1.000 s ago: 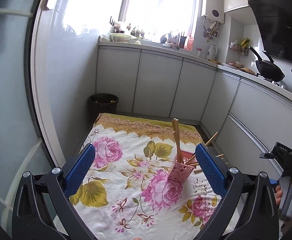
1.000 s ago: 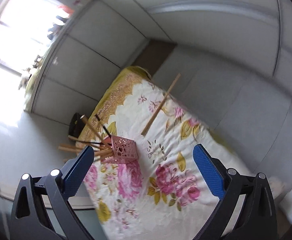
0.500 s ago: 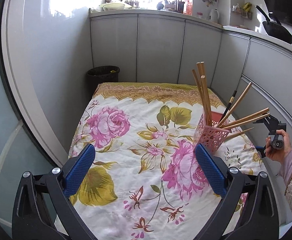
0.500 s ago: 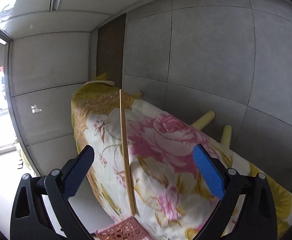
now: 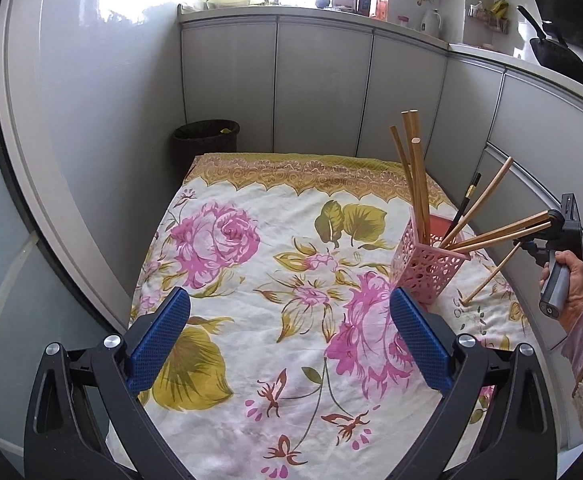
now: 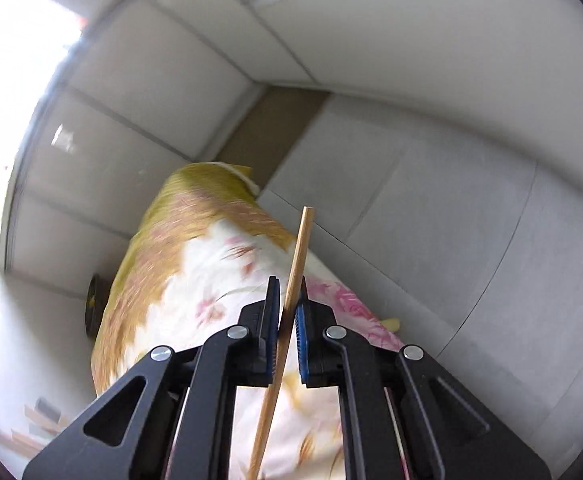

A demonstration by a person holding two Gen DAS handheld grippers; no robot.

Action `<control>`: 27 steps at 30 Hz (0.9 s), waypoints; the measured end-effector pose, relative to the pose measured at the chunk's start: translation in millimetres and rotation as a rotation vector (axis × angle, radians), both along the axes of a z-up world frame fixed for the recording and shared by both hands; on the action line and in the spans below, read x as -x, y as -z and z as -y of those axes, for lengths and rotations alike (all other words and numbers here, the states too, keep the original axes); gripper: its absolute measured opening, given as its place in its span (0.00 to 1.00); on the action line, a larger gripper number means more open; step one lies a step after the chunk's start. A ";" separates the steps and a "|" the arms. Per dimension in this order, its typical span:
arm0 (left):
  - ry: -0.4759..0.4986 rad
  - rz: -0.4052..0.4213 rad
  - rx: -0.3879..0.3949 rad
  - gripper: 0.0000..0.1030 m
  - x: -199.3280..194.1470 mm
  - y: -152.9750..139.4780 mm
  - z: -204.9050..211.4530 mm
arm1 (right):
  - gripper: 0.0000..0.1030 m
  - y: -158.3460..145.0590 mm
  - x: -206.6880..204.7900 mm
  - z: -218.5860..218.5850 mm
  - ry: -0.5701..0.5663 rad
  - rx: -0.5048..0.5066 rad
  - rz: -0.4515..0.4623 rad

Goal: Organize utensils
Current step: 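Pick up a stray wooden chopstick with the right tool, then lower the held chopstick into the pink holder and open the right tool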

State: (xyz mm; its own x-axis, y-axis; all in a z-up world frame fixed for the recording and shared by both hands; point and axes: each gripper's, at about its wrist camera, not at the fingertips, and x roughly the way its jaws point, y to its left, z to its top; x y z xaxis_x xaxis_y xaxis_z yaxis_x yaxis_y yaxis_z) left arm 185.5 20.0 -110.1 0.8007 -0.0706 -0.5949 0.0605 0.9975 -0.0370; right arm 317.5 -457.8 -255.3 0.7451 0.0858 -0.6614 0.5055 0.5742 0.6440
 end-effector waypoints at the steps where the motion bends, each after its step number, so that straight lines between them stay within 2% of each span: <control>1: 0.000 0.006 0.005 0.93 2.5 -2.7 -0.7 | 0.07 -13.8 8.5 -8.2 -0.015 0.033 0.018; 7: -0.006 0.051 0.051 0.93 19.6 -20.7 -11.4 | 0.05 -86.1 58.7 -62.4 -0.118 0.188 0.096; 17: -0.011 0.092 0.108 0.93 39.2 -39.6 -27.6 | 0.05 -166.6 129.6 -152.4 -0.308 0.385 0.100; 22: -0.028 0.102 0.124 0.93 44.4 -44.2 -39.6 | 0.05 -196.6 150.3 -179.1 -0.368 0.423 0.114; 27: -0.046 0.109 0.150 0.93 47.6 -47.3 -51.4 | 0.05 -239.0 161.7 -211.2 -0.396 0.464 0.185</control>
